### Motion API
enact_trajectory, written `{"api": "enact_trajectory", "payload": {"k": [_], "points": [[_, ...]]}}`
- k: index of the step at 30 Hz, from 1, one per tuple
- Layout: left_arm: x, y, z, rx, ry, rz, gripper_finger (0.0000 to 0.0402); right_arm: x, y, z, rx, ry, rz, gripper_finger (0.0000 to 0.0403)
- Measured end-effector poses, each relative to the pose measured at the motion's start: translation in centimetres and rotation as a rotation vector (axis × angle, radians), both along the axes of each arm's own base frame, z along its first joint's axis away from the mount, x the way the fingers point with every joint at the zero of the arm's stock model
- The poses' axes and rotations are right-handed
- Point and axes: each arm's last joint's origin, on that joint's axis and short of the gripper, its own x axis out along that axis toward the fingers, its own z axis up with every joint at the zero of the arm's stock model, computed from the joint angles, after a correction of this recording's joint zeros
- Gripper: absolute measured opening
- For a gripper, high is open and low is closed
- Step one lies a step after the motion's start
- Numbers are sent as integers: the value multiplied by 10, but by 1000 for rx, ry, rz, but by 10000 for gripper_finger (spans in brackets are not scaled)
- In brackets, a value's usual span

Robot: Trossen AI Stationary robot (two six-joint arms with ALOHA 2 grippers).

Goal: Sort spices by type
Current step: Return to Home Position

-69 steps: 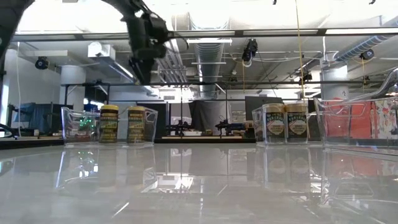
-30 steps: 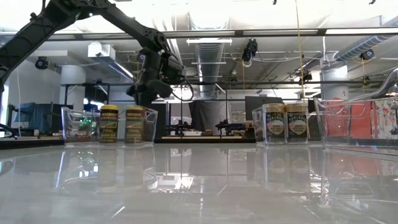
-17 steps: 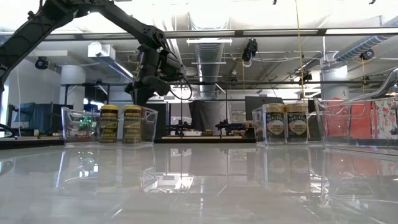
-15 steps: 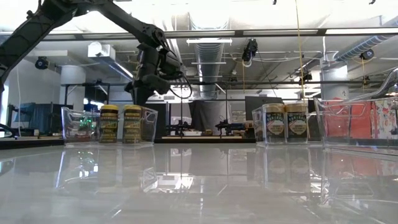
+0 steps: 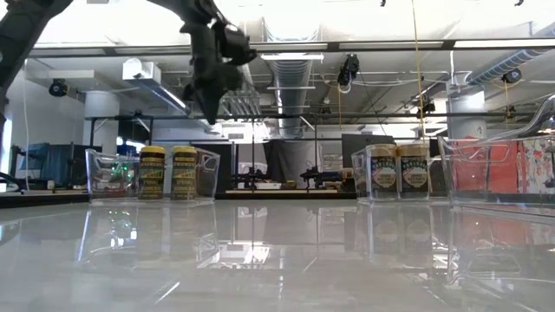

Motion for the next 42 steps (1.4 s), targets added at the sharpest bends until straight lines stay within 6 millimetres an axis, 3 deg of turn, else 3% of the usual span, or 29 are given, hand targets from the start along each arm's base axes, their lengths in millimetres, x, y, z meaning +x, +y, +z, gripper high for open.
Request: {"api": "enact_trajectory", "payload": {"k": [5,10,23,37,42], "points": [[18,-16,-6,-30,-21,98,1,1,-1,0,-12,0,11,325],[33,-17,-23,-94,-30,157,0,1,-2,0,-14,1,12,326],[36,14,-71,-87,119,308,0,1,-1,0,-4,-2,2,303],[14,44,-65,-4,120,417,0,1,-1,1,4,-8,-5,322],[16,41,-43,37,72,383,0,1,-1,1,-7,-4,9,327]]}}
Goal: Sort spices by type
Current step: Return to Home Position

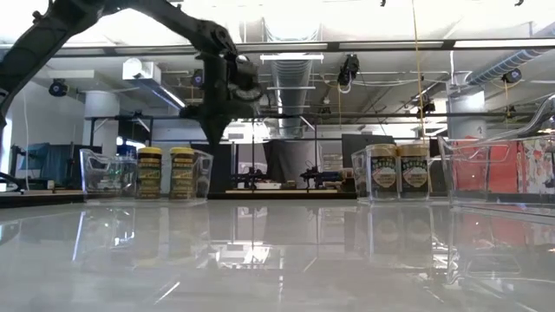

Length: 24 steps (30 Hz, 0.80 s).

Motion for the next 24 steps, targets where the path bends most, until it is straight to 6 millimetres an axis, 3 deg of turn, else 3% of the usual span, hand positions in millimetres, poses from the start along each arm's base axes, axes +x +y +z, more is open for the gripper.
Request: {"api": "enact_trajectory", "payload": {"k": [6,10,14,20,24], "points": [[3,-34,50,92,-120,-74,0,1,0,-1,-24,7,26,319],[-4,-78,81,141,-192,-165,0,7,3,-9,-61,-5,48,310],[-19,-139,105,211,-331,-324,0,23,11,-21,-97,-64,133,304],[-54,-234,113,292,-730,-596,0,45,19,-28,-127,-337,256,291],[-79,-267,109,329,-972,-714,0,59,14,-37,-126,-539,306,269]]}}
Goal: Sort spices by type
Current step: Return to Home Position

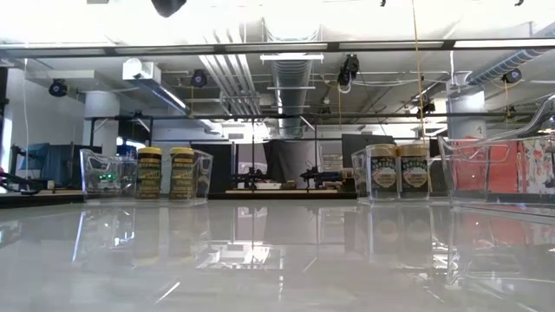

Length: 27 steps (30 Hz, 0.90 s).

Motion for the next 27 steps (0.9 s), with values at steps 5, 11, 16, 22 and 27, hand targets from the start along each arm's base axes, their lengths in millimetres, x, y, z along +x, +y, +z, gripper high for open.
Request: {"api": "enact_trajectory", "payload": {"k": [5,11,16,22,27], "points": [[-32,-10,-9,63,-57,-81,0,4,-21,-9,-28,-58,-75,213],[-47,-11,-27,-61,-75,-50,0,22,-36,-33,11,5,-155,128],[-60,-12,-59,-67,-34,-123,0,44,-62,-59,62,-13,-19,34],[-78,-10,-88,-45,-228,-119,0,33,-100,-47,161,-70,-111,18],[-91,-8,-109,37,-300,-131,0,19,-116,-57,192,84,-190,23]]}}
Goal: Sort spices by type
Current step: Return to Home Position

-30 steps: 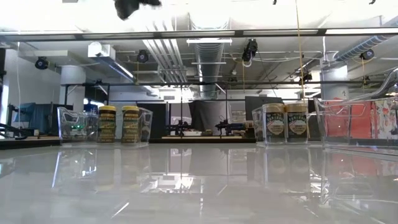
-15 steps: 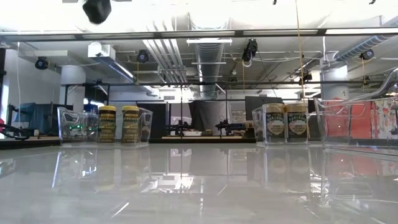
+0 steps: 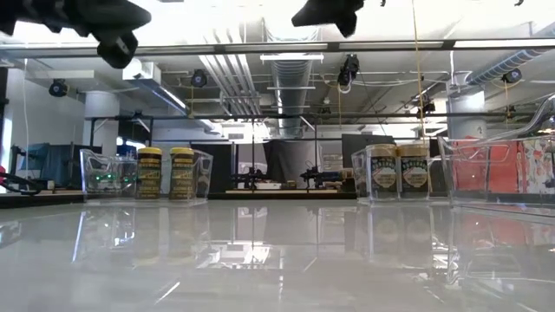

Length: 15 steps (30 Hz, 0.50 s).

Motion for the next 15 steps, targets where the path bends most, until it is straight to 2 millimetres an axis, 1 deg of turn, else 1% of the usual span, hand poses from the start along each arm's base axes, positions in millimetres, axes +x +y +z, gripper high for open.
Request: {"api": "enact_trajectory", "payload": {"k": [3,5,6,7,10,12,15], "points": [[-2,3,-11,32,-45,51,0,-1,-6,-10,-48,20,6,22],[-3,5,-18,51,-52,65,0,-6,-10,-24,-78,48,9,22],[-4,6,-22,57,-51,69,0,-10,-12,-34,-81,57,5,23],[-5,6,-24,59,-56,72,0,-14,-13,-43,-79,42,5,23],[-9,7,-31,78,-77,72,0,-36,-15,-61,-79,-83,10,23],[-12,7,-34,96,-100,71,0,-52,-16,-69,-90,-195,4,22],[-16,7,-37,124,-169,73,0,-79,-17,-89,-94,-270,-11,24]]}}
